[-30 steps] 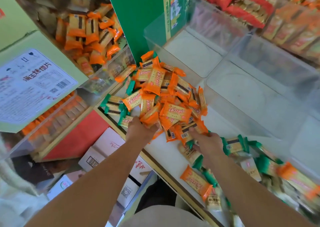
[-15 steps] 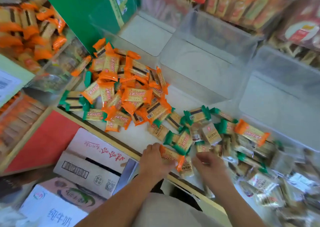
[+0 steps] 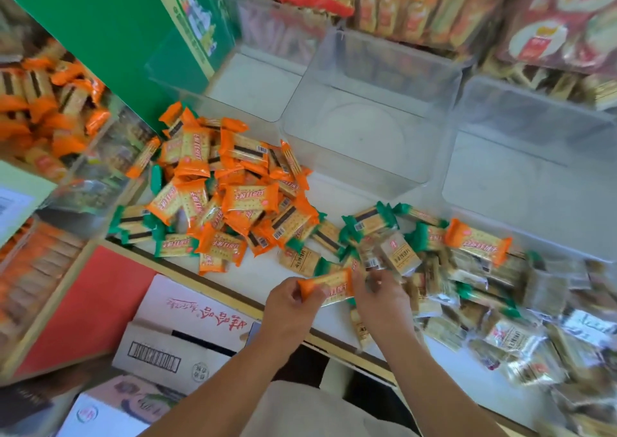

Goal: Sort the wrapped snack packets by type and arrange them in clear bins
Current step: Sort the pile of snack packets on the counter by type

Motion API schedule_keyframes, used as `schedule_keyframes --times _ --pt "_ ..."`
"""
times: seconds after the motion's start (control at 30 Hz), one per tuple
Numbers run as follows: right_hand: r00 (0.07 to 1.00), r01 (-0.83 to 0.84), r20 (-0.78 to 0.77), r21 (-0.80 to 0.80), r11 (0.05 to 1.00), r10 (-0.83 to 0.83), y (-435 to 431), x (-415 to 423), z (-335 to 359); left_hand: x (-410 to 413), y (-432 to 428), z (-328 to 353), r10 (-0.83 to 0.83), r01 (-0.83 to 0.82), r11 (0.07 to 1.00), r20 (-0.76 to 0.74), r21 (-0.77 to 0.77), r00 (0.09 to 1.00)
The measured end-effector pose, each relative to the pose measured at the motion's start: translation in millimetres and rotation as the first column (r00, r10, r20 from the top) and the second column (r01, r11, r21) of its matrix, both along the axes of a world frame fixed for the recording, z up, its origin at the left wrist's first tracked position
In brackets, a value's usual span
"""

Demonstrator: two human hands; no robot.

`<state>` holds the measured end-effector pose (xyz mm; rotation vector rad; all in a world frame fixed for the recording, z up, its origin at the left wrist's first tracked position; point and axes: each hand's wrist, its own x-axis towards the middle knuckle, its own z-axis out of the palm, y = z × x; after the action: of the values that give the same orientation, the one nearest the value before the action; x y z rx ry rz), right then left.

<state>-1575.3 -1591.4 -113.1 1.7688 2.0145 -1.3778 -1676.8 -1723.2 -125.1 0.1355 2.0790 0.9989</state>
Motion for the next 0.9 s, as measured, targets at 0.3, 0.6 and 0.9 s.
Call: schedule_keyframes --times 0.3,0.6,0.9 --pt "0.983 0.183 -0.020 0.031 0.983 -0.183 0 -18 -16 -8 10 -11 0.068 -0.081 0.995 0.211 0.051 0.975" --pt "0.974 -0.006 -0.197 0.470 0.882 0.112 30 17 28 -3 40 -17 0.175 -0.211 0.974 0.314 0.084 0.933" --pt "0.974 -0.220 0.019 0.306 0.926 0.226 79 21 1 12 68 -16 0.268 -0.328 0.939 0.367 0.109 0.891"
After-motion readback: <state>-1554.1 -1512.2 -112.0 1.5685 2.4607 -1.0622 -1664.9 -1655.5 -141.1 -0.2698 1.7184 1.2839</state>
